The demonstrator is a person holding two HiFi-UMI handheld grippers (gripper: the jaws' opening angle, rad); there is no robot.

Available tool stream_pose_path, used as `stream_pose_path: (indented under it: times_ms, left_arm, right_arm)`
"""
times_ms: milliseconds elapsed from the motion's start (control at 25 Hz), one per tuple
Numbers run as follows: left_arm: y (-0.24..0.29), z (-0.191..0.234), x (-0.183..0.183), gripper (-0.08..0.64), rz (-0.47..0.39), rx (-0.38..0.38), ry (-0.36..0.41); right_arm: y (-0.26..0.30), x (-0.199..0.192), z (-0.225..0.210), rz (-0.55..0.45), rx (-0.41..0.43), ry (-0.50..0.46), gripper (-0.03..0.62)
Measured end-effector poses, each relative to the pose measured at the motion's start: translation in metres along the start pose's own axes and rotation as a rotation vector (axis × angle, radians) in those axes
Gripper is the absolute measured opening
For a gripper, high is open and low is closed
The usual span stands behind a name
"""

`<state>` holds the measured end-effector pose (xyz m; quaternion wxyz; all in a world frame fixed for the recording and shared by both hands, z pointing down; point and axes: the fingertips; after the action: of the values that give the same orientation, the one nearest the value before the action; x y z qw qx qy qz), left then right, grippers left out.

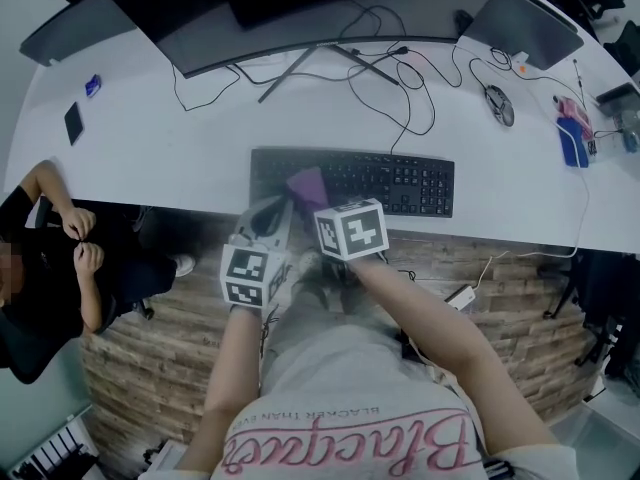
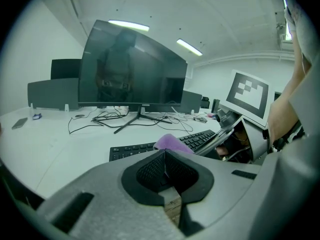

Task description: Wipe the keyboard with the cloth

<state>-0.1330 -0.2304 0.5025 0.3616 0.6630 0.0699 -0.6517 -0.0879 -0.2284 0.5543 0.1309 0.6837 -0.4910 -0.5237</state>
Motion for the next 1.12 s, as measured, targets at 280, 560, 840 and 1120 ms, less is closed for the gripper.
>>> stream_pose_path:
  times_ms: [280,560,840,1120]
  left_arm:
    - [0.013,-0.021,0.004,0.008,-0.001,-0.020,0.007]
    - [0.024,-0.042,0.006,0.008,0.001,-0.039,0.013]
    - [0.034,-0.062,0.011,0.008,-0.004,-0.058,0.024]
    - [0.046,-0.081,0.015,0.008,-0.005,-0.077,0.030]
  right_arm:
    - [-0.015,-0.004,-0.021,-0.002,-0.020,0.003,0.091]
    - [-0.028,-0.007,-0.040,-0.009,-0.031,0.016,0.091]
    - [-0.044,-0.011,-0.060,-0.009,-0.065,0.017,0.091]
    - [-0.058,-0.015,-0.079,-0.014,-0.096,0.022,0.091]
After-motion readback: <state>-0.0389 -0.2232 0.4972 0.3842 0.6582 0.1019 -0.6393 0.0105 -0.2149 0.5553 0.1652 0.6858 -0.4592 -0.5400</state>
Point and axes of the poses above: the fingertips, and each gripper's own axes: y forward along the fingers, z to its left, x out of its top, and after that the axes turned 5 degrees about -z, right-handed
